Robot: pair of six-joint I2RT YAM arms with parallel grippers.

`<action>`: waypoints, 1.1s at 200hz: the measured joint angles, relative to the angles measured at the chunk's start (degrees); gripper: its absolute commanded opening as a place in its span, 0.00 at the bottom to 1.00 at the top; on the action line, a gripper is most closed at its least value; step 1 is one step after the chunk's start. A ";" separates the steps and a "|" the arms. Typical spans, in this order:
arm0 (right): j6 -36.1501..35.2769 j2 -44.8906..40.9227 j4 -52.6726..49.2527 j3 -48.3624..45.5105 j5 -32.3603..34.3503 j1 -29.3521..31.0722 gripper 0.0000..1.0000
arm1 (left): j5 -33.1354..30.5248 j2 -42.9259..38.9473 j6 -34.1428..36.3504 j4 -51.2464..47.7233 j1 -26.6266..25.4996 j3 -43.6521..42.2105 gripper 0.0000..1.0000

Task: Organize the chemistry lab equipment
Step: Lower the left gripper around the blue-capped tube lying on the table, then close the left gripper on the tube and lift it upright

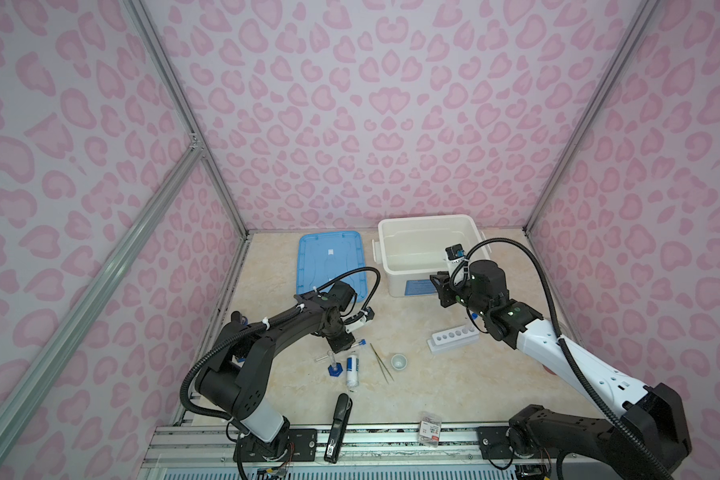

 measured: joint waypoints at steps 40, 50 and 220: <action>0.00 0.00 0.11 -0.33 0.02 -0.17 0.26 | -0.20 1.18 0.00 -0.02 -0.09 -0.02 0.44; 0.00 0.00 0.11 -0.46 0.02 -0.22 0.26 | -0.39 1.46 0.00 -0.02 -0.09 -0.02 0.44; 0.48 0.04 0.57 -2.01 0.00 -1.33 0.25 | -2.82 5.09 -0.26 -0.04 -0.15 0.98 0.24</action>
